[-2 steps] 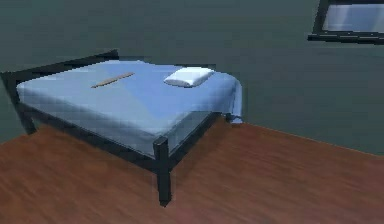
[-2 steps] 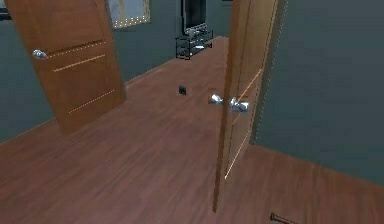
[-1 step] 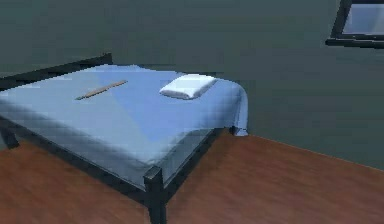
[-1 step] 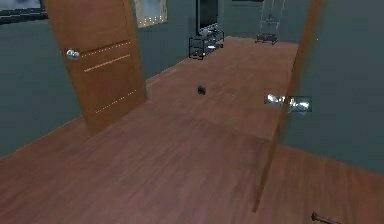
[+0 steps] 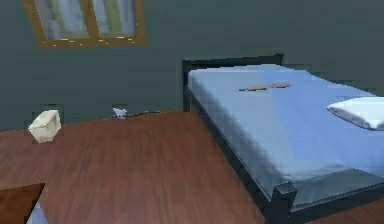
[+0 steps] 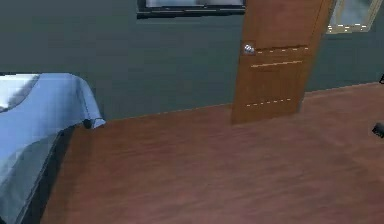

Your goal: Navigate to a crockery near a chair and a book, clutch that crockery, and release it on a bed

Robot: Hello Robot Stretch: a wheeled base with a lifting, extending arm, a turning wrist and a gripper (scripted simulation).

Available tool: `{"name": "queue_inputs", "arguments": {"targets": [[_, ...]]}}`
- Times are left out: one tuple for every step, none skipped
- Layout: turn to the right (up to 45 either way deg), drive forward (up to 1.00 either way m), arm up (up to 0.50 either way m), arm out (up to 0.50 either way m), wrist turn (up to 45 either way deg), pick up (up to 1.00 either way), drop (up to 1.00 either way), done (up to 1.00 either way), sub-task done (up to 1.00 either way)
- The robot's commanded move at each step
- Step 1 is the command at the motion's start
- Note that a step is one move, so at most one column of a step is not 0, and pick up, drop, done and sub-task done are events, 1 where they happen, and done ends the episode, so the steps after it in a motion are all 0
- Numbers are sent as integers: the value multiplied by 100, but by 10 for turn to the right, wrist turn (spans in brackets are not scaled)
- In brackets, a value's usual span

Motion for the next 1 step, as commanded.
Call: {"name": "queue_inputs", "arguments": {"targets": [[-210, 0, 0, 0, 0, 0, 0, 0, 0]]}}
